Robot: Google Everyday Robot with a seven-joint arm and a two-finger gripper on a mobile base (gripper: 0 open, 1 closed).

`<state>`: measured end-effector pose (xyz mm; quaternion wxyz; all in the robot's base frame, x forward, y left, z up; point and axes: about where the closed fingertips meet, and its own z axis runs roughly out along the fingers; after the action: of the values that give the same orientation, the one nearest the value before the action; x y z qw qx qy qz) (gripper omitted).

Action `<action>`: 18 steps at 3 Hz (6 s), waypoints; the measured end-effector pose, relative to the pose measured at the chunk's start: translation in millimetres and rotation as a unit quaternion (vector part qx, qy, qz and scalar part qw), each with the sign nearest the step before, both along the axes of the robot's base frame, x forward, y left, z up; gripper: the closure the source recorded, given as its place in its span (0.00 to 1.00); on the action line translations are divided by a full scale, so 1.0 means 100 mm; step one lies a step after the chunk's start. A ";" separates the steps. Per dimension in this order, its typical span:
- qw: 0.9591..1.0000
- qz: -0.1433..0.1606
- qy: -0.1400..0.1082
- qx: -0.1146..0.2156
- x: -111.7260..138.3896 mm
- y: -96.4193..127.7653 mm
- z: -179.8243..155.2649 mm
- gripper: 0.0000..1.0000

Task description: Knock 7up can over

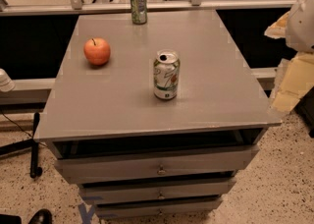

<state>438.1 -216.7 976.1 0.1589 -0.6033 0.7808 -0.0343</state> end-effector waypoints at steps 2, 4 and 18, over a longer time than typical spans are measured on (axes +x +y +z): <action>1.000 0.000 -0.012 0.012 0.03 0.03 -0.03 0.00; 0.990 0.025 -0.020 0.140 0.48 0.60 -0.84 0.00; 0.892 0.119 -0.034 0.434 2.49 1.66 -1.25 0.00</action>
Offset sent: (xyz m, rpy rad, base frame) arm 0.0071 0.0061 -0.0131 0.0619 -0.0382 -0.0016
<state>687.6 -50.3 850.9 0.4347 -0.5612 0.6340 0.3066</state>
